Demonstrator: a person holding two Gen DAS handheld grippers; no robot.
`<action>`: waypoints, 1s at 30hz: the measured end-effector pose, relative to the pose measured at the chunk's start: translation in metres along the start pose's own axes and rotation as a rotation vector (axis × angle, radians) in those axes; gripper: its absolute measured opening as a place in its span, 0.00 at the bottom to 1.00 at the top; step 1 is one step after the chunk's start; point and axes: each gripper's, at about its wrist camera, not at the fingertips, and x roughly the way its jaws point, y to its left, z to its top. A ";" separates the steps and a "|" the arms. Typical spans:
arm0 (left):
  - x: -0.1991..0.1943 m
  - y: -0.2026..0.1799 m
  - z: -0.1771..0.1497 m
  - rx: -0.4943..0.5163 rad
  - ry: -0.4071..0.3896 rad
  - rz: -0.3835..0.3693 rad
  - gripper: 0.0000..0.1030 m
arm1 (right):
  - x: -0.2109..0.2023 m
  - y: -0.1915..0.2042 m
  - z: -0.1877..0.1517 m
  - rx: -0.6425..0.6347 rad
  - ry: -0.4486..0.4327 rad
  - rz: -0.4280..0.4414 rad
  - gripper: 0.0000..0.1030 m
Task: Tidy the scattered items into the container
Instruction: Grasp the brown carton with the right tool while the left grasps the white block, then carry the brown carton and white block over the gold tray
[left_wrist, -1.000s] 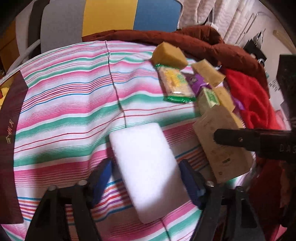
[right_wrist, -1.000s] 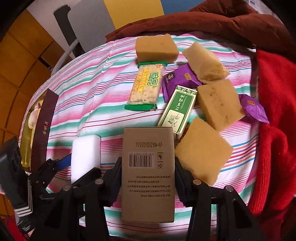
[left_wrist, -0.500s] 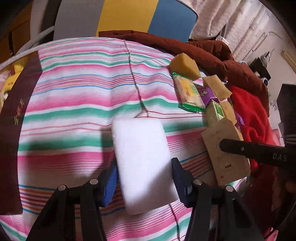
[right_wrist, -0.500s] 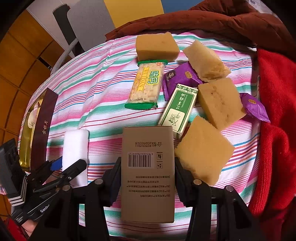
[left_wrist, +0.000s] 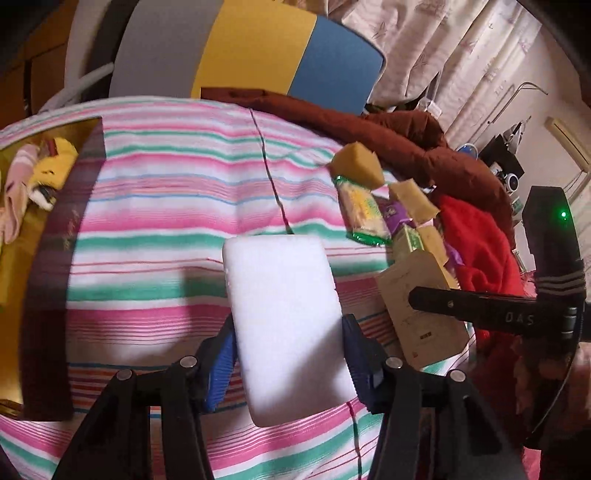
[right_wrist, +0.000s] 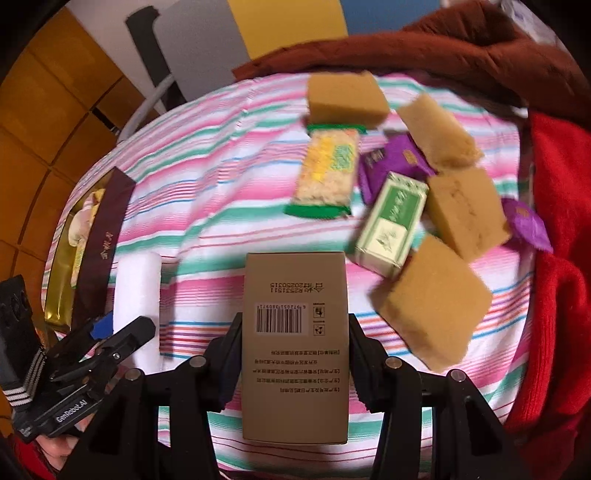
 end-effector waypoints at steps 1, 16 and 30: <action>-0.005 0.002 0.000 0.002 -0.012 0.000 0.53 | -0.002 0.005 0.000 -0.019 -0.014 -0.016 0.49; -0.066 0.050 0.011 -0.019 -0.147 0.031 0.53 | 0.005 0.091 0.013 -0.094 -0.070 0.064 0.49; -0.150 0.159 0.023 -0.170 -0.292 0.173 0.54 | 0.001 0.226 0.049 -0.193 -0.110 0.285 0.49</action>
